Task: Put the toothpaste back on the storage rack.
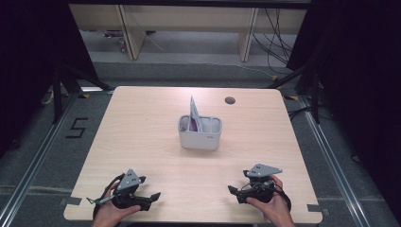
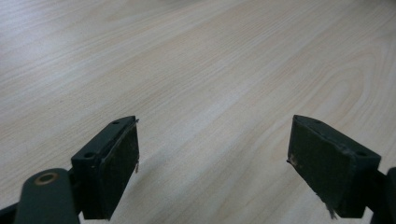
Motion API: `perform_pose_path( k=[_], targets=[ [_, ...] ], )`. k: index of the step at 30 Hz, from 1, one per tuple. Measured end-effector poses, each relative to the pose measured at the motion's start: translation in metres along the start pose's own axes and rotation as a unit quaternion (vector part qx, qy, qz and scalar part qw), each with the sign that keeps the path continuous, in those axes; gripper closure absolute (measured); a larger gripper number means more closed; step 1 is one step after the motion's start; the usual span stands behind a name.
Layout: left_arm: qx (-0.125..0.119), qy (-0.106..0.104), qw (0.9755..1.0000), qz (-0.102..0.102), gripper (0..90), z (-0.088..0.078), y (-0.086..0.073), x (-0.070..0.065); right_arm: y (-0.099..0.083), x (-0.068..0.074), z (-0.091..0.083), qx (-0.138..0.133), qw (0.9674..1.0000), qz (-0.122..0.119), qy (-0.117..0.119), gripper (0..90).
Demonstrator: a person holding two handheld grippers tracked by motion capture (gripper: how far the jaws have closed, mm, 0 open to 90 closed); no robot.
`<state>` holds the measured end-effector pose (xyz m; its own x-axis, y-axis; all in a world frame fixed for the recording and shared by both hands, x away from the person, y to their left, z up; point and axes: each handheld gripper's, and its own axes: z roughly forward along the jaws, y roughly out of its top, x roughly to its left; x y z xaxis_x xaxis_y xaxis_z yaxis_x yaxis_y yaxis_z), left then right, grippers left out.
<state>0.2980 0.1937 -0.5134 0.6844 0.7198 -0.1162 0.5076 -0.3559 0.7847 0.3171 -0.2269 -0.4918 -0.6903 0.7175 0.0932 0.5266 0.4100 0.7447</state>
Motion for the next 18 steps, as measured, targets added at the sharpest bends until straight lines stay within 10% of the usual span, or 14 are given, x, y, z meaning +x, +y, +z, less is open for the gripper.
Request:
perform_pose_path(
  k=[18],
  targets=[
    [0.005, -0.001, 1.0000, 0.007, 15.7, 0.0017, -0.0001, -0.0009, -0.0099, 0.0005, -0.0023, 0.023, 0.9996, -0.016, 0.003, 16.5]
  ],
)
